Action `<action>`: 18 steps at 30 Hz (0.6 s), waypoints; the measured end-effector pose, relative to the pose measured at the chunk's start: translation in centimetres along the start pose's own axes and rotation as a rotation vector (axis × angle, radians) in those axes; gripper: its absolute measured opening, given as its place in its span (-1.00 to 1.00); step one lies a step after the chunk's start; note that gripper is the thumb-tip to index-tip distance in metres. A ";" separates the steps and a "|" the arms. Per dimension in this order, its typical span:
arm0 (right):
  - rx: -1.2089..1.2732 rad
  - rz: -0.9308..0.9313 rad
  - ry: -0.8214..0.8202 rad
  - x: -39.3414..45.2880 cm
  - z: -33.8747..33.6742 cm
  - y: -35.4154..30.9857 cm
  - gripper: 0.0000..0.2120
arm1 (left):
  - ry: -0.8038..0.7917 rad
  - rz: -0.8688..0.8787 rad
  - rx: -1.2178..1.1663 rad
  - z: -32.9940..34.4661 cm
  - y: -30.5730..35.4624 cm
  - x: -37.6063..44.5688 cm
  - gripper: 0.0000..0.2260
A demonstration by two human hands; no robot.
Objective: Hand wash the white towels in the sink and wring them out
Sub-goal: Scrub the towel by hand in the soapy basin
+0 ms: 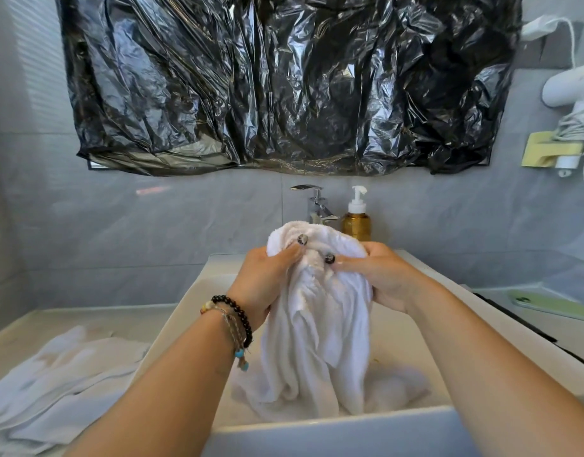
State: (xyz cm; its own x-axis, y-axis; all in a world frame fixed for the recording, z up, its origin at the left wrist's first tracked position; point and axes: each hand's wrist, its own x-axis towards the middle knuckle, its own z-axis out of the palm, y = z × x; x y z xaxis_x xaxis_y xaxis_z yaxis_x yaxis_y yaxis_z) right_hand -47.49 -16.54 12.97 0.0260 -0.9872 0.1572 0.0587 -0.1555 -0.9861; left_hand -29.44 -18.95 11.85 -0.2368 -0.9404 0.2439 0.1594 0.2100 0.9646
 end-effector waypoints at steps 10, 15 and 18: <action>-0.665 -0.193 0.361 -1.5 3.5 2.2 -0.68 | 0.319 0.092 0.428 0.4 -1.2 -1.7 -0.86; -0.515 -0.154 0.316 -3.1 2.6 2.7 -0.84 | 0.274 0.128 0.352 -0.3 -1.2 -3.2 -0.77; -0.503 -0.222 0.229 -3.7 2.0 2.7 -0.90 | 0.202 0.072 0.193 -1.4 -1.0 -3.7 -0.59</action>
State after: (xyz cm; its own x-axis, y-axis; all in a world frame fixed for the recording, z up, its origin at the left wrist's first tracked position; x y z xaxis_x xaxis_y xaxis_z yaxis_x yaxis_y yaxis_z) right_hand -45.40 -13.19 9.81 -0.1522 -0.9028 0.4021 -0.4435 -0.3012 -0.8442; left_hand -27.34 -16.03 9.84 -0.0328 -0.9514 0.3063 -0.0209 0.3071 0.9515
